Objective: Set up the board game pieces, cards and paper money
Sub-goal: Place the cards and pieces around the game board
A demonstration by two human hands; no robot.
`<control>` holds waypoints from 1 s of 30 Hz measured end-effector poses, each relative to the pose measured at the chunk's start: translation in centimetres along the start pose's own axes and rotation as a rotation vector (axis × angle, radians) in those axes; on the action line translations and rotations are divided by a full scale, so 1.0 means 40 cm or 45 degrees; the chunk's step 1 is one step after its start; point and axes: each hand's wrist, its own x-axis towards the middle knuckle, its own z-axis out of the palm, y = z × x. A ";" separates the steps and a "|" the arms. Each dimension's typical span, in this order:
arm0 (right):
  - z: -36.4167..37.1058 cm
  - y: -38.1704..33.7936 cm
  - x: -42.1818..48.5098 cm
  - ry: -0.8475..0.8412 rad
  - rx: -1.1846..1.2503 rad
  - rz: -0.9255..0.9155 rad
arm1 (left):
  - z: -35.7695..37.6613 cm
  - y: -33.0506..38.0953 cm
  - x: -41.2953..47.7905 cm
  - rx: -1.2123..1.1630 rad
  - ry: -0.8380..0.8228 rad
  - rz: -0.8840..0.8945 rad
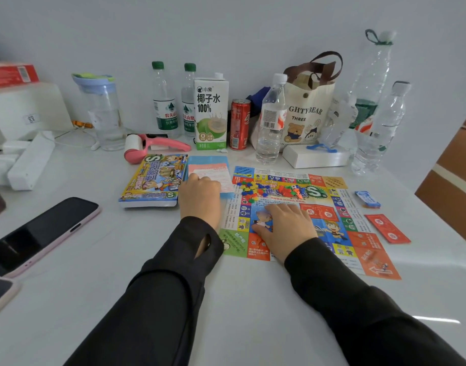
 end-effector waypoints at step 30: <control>-0.007 0.162 -0.062 0.102 0.295 0.246 | -0.043 0.210 -0.115 -0.480 -0.446 0.359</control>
